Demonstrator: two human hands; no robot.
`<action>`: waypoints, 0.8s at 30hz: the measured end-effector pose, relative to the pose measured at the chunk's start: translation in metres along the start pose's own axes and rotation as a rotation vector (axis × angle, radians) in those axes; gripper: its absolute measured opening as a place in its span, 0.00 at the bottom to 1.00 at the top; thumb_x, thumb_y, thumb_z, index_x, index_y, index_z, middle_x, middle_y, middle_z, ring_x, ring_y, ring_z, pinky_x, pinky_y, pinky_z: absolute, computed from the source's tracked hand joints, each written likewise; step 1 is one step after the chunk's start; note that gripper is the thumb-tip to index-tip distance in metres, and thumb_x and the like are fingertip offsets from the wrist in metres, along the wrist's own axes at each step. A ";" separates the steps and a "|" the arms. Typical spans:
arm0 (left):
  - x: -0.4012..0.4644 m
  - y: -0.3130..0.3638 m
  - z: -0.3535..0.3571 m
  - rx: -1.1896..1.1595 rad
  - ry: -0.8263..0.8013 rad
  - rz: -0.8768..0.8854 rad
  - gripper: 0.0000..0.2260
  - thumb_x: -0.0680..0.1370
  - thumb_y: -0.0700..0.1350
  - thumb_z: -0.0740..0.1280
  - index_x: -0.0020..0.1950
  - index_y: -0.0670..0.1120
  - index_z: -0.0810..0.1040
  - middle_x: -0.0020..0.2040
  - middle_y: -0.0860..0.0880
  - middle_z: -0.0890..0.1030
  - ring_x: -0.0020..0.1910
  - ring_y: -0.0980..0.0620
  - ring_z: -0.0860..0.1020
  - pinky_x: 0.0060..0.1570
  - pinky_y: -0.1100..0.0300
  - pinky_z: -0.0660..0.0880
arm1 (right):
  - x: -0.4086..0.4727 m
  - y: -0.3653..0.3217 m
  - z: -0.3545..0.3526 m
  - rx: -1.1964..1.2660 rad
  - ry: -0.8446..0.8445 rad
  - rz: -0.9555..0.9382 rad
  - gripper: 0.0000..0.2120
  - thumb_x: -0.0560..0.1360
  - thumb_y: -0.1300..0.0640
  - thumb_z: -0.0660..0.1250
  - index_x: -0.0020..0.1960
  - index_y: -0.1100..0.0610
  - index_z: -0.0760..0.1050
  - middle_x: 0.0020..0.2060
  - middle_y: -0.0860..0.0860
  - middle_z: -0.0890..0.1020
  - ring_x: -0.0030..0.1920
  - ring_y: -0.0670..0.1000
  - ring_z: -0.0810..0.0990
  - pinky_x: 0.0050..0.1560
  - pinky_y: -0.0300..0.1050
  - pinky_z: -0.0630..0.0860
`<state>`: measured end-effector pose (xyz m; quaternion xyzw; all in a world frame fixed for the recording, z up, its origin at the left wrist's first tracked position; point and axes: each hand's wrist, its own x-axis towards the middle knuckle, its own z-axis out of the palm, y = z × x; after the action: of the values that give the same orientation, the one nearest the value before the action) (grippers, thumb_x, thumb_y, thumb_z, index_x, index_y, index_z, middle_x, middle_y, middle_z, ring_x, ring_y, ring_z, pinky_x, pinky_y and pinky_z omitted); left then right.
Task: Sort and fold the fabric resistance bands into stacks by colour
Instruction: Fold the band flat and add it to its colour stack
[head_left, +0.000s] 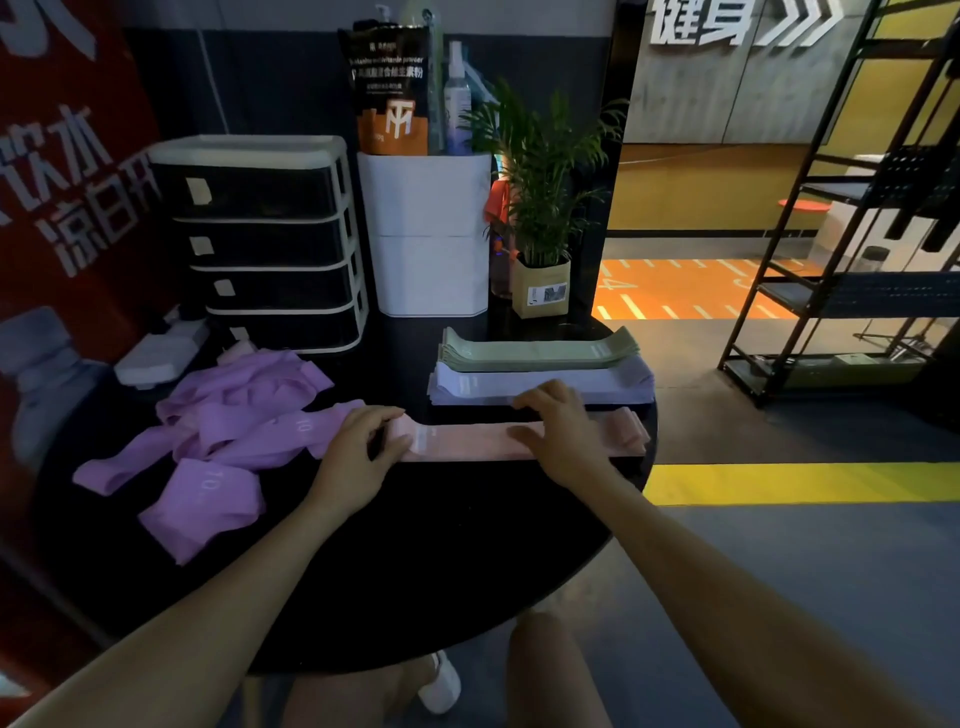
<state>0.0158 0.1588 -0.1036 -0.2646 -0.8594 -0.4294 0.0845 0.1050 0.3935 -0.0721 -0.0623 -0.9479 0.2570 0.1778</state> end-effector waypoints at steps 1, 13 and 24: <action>-0.003 -0.001 0.000 0.011 0.001 0.023 0.15 0.75 0.38 0.69 0.61 0.42 0.76 0.58 0.50 0.75 0.58 0.55 0.72 0.59 0.69 0.66 | 0.000 -0.004 0.006 -0.010 -0.057 -0.046 0.19 0.74 0.53 0.69 0.63 0.56 0.73 0.59 0.54 0.71 0.61 0.54 0.67 0.60 0.43 0.65; -0.010 -0.001 0.005 0.013 -0.005 -0.006 0.21 0.75 0.37 0.69 0.68 0.45 0.72 0.65 0.55 0.67 0.64 0.60 0.65 0.59 0.80 0.55 | -0.003 0.001 0.042 -0.151 -0.116 -0.094 0.24 0.77 0.45 0.62 0.71 0.50 0.66 0.71 0.51 0.67 0.70 0.53 0.63 0.71 0.50 0.56; -0.009 -0.004 0.007 0.013 0.018 -0.044 0.20 0.76 0.37 0.67 0.67 0.43 0.72 0.65 0.47 0.74 0.63 0.51 0.72 0.66 0.59 0.66 | -0.005 -0.001 0.040 -0.175 -0.111 -0.099 0.22 0.78 0.45 0.60 0.70 0.49 0.66 0.70 0.48 0.68 0.70 0.51 0.63 0.73 0.51 0.56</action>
<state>0.0216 0.1583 -0.1142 -0.2410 -0.8670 -0.4278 0.0845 0.0945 0.3725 -0.1053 -0.0165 -0.9770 0.1674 0.1312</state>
